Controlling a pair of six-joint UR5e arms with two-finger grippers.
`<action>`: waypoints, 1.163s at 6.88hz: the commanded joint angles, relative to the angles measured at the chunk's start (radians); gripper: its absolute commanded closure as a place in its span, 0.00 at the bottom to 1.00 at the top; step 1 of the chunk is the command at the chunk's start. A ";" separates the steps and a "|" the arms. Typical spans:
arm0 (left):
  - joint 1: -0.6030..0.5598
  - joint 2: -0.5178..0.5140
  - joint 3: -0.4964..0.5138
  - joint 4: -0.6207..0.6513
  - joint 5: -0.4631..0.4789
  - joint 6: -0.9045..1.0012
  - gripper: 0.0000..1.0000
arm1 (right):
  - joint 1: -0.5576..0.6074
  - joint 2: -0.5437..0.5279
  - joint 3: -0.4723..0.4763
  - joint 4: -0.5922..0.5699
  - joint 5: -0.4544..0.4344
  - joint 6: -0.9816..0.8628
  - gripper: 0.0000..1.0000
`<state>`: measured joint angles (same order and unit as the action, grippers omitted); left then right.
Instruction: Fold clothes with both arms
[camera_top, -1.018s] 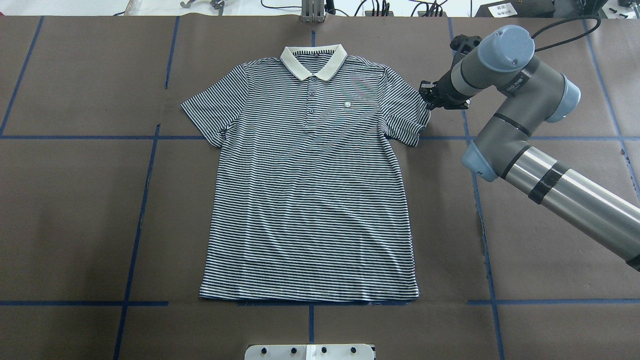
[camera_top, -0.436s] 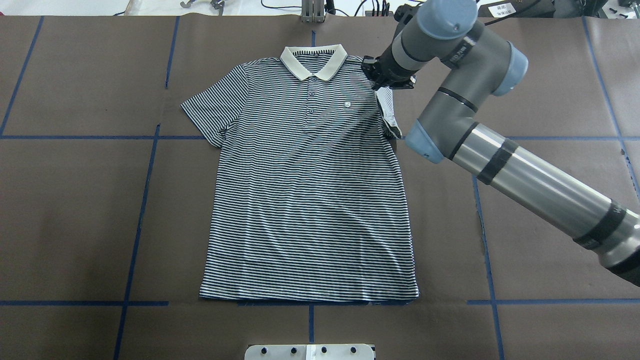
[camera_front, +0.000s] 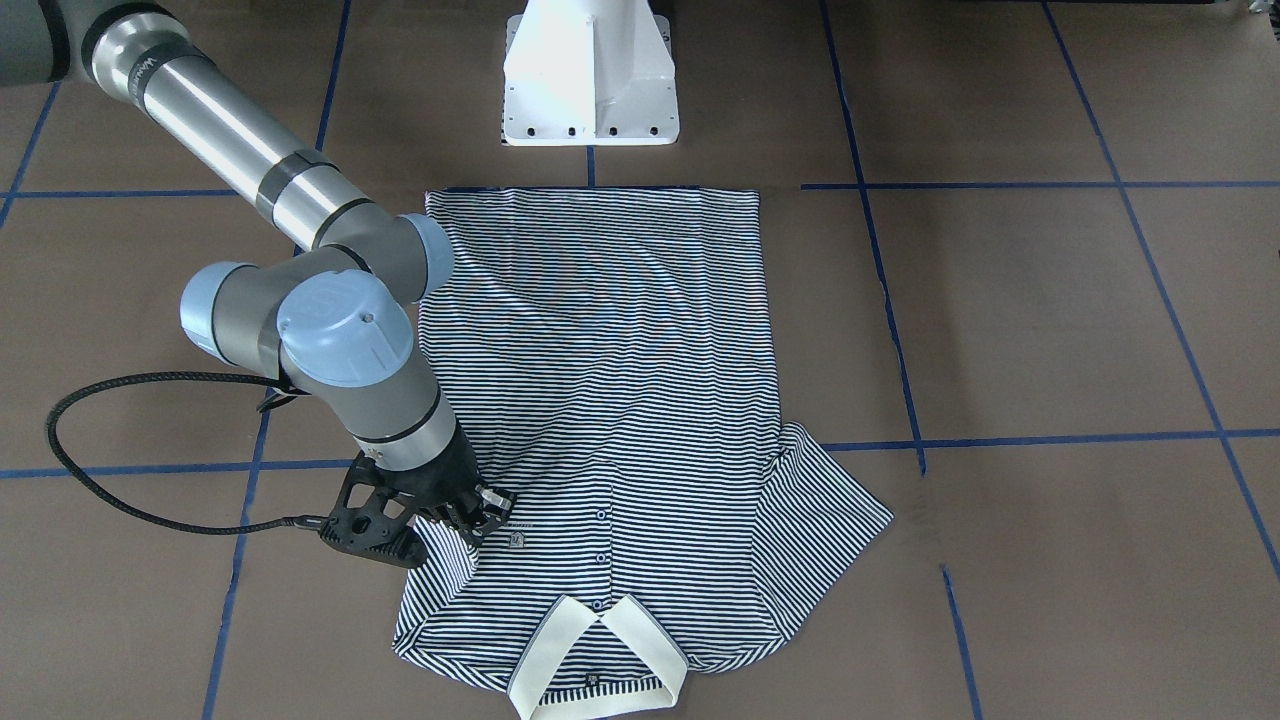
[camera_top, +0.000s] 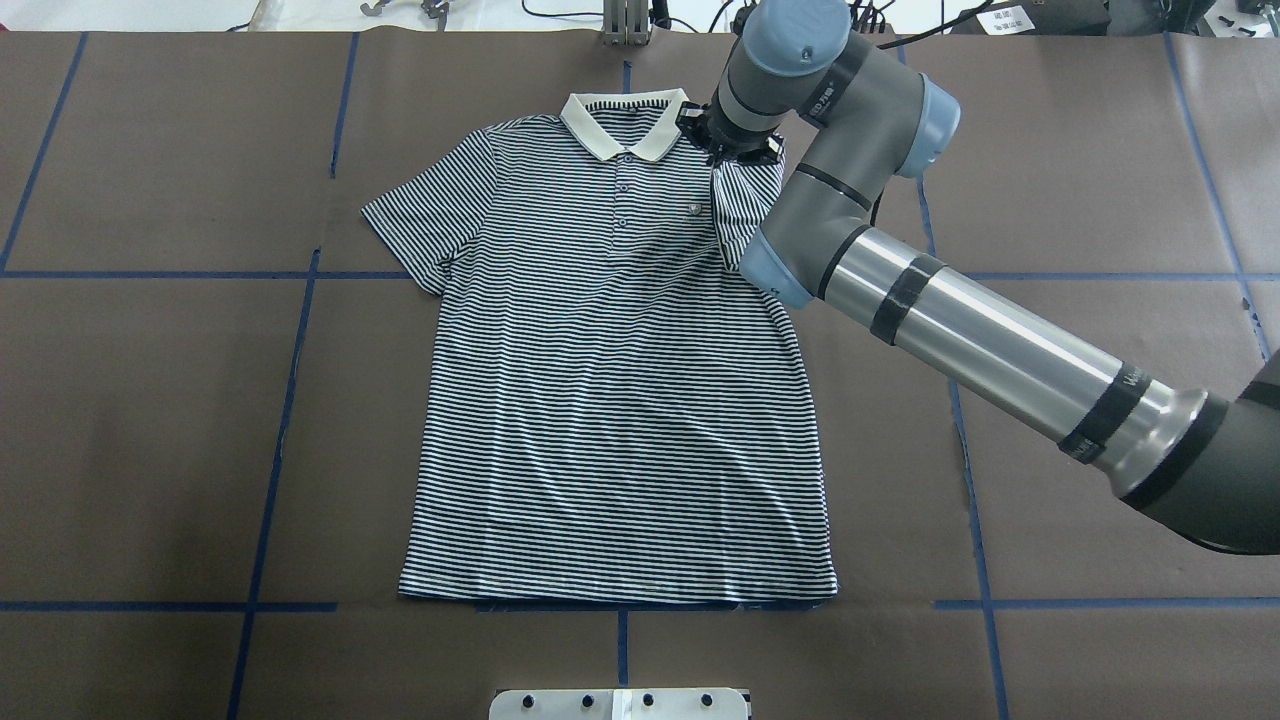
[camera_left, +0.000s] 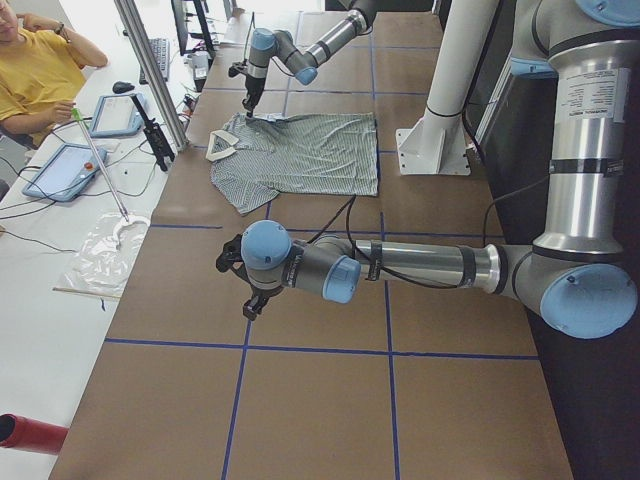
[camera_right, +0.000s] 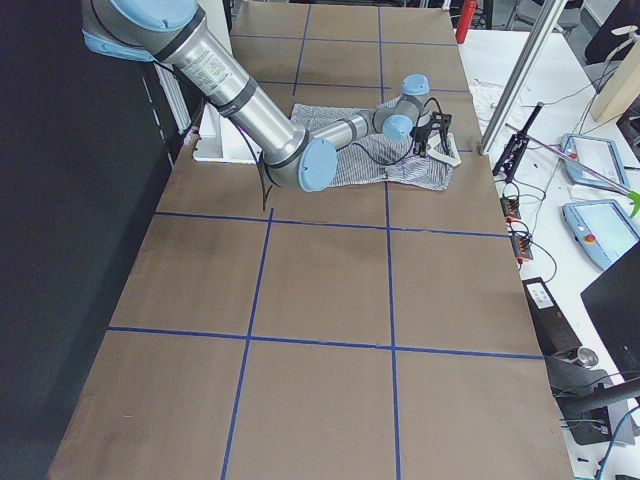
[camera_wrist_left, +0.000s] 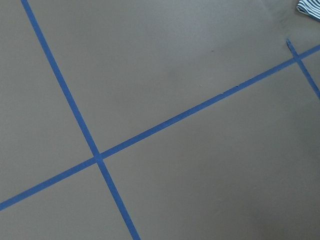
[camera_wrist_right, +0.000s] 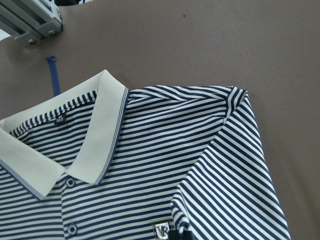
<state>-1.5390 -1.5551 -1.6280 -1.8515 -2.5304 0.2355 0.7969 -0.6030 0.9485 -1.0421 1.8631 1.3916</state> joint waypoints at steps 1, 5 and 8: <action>0.007 -0.054 0.002 -0.014 0.001 -0.100 0.00 | -0.015 0.026 -0.015 0.016 -0.056 0.001 0.00; 0.267 -0.279 0.114 -0.129 0.028 -0.695 0.00 | 0.005 -0.292 0.449 0.011 -0.050 0.045 0.00; 0.550 -0.480 0.140 -0.144 0.340 -1.282 0.00 | 0.039 -0.461 0.610 0.030 0.007 0.044 0.00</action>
<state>-1.0980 -1.9668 -1.5096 -1.9889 -2.3302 -0.8644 0.8269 -1.0093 1.5128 -1.0225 1.8553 1.4359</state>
